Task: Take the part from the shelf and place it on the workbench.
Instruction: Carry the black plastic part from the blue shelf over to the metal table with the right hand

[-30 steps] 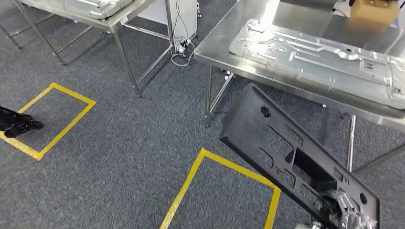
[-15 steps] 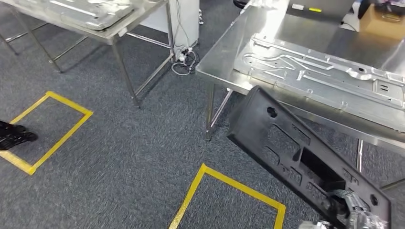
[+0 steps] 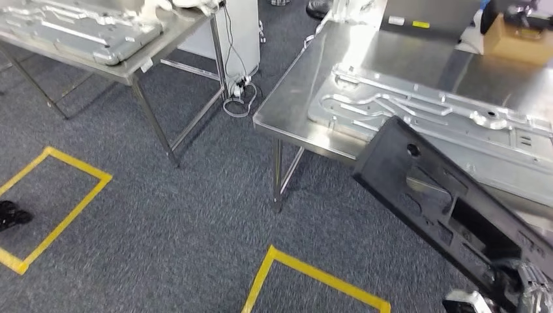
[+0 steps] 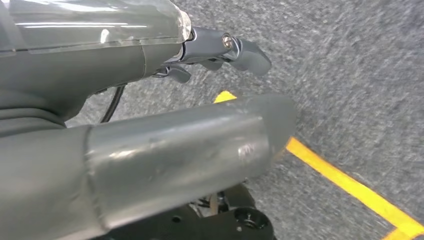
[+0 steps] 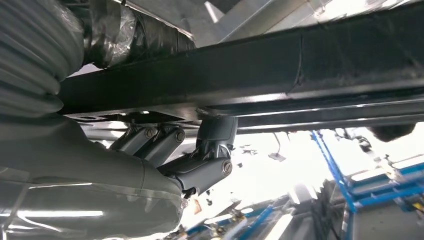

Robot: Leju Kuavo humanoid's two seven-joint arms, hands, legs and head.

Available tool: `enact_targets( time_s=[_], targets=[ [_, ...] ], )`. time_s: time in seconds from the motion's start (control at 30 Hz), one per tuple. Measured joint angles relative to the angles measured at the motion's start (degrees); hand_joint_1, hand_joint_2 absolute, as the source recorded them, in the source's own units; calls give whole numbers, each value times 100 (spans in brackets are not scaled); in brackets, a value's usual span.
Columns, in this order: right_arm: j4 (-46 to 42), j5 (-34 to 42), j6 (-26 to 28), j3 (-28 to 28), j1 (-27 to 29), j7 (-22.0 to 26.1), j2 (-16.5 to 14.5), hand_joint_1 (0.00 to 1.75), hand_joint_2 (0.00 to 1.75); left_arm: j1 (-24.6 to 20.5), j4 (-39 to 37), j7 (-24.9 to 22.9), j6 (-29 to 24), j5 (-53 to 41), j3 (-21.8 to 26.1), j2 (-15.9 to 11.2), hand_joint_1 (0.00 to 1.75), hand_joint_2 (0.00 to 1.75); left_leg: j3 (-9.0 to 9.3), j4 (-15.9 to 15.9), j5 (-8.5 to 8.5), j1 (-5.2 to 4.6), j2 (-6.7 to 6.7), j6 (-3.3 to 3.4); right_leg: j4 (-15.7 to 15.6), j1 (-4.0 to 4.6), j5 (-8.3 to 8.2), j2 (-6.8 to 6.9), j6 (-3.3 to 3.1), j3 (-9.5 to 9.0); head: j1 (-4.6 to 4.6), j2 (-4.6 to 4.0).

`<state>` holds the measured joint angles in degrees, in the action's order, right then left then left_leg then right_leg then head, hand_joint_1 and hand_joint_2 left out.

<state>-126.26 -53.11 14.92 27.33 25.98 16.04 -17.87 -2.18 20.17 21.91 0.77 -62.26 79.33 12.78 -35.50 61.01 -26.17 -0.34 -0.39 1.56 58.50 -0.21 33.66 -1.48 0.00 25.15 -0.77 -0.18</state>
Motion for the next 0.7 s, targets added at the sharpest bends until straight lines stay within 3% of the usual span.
enact_targets(
  time_s=[0.07, 0.13, 0.2, 0.27, 0.3, 0.33, 0.37, 0.4, 0.47, 0.5, 0.6, 0.63, 0.7],
  targets=[
    [61, 3, -193, 273, -147, 4, 3, 175, 175, -13, 0, -7, 8, 1, 3, -7, 0, 0, 122, -120, 5, -10, -2, 54, 92, -24, -65, -1, 75, 13, 2, 1],
    [161, 22, -386, 611, -339, 32, 29, 175, 175, -22, 0, -8, 19, 3, 8, -16, 0, 0, 290, -269, -9, 12, 0, 115, 518, -34, -159, 44, 127, 235, 1, 1],
    [276, 36, -557, 964, -532, 54, 83, 175, 175, -34, 0, -7, 26, 5, 20, -33, 0, 0, 440, -356, -70, 26, 4, 160, 1136, -50, 13, 83, 174, 688, -2, 1],
    [396, 30, -717, 1278, -688, 65, 148, 175, 175, -36, 0, -7, 37, 5, 32, -47, 0, 0, 568, -375, -174, 29, -3, 168, 1492, -72, 344, 95, 225, 1105, -2, 1],
    [458, 26, -788, 1423, -760, 72, 181, 175, 175, -32, -1, -6, 46, 5, 36, -51, 0, 0, 646, -374, -240, 32, -7, 162, 1464, -83, 392, 102, 244, 1219, -2, 1],
    [516, 22, -846, 1564, -831, 80, 218, 175, 175, -28, -1, -6, 54, 5, 40, -54, 0, 0, 740, -374, -312, 35, -11, 151, 1287, -92, 289, 110, 255, 1258, -2, 1],
    [563, 21, -884, 1699, -893, 87, 253, 175, 175, -26, -2, -5, 62, 5, 43, -56, 0, 0, 833, -375, -389, 38, -13, 136, 984, -100, 25, 120, 254, 1236, -3, 1],
    [602, 21, -907, 1821, -942, 92, 285, 175, 175, -26, -2, -5, 72, 4, 45, -57, 0, 0, 931, -370, -466, 38, -16, 116, 663, -101, -331, 136, 240, 1195, -3, 1],
    [667, 21, -932, 1994, -1015, 99, 326, 175, 175, -35, -2, -4, 81, 2, 50, -63, 0, 0, 1047, -369, -598, 33, -24, 50, 260, -70, -772, 162, 169, 1125, -4, 1],
    [694, 20, -940, 2048, -1038, 101, 339, 175, 175, -43, -2, -4, 83, 2, 52, -67, 0, 0, 1091, -362, -633, 30, -21, 11, 214, -50, -832, 163, 119, 1118, -5, 1],
    [750, 19, -945, 2143, -1083, 105, 365, 175, 175, -66, -2, -2, 84, 1, 60, -80, 0, 0, 1121, -263, -654, 35, -4, -73, 142, -48, -805, 133, -27, 1020, -7, 0],
    [760, 19, -944, 2162, -1096, 108, 369, 175, 175, -74, -3, -2, 85, 1, 63, -86, 0, 0, 1032, -76, -689, 39, -2, -90, 108, -56, -793, 133, -65, 966, -4, 0],
    [775, 19, -944, 2183, -1119, 111, 373, 175, 175, -89, -5, -1, 87, 0, 72, -93, 0, 0, 650, 591, -919, 50, 3, -126, 65, -51, -751, 138, -126, 881, -2, 0]
  ],
)
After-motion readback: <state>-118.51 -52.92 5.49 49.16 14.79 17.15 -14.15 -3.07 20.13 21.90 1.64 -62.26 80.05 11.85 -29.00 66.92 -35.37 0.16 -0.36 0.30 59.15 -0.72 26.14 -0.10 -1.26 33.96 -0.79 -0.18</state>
